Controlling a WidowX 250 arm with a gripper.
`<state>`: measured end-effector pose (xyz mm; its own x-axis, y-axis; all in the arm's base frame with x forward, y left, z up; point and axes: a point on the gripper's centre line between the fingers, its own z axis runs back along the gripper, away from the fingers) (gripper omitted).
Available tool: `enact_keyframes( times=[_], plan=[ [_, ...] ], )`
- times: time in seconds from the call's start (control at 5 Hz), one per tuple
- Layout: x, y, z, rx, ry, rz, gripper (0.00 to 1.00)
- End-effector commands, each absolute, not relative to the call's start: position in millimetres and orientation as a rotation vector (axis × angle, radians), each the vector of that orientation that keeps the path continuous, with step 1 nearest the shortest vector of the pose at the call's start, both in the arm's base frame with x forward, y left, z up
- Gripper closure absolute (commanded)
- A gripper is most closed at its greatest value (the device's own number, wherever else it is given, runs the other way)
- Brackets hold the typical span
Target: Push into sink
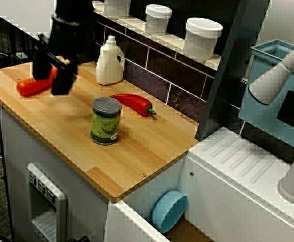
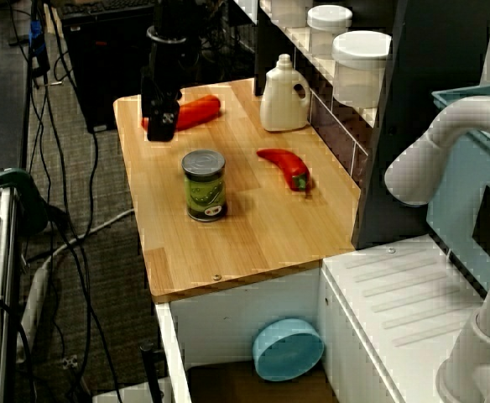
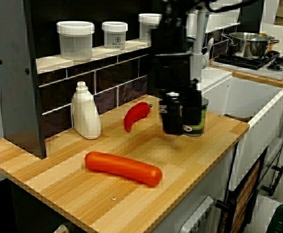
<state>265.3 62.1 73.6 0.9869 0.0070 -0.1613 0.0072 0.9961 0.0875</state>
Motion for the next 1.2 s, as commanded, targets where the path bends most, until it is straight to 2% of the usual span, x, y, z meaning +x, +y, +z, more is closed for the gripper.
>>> enact_keyframes(
  times=[0.0,0.2,1.0],
  plan=[
    [269,19,74,0.165,-0.011,0.127,0.00],
    [269,16,79,0.165,-0.023,0.128,0.00],
    [281,63,91,0.125,-0.023,0.130,0.00]
  ],
)
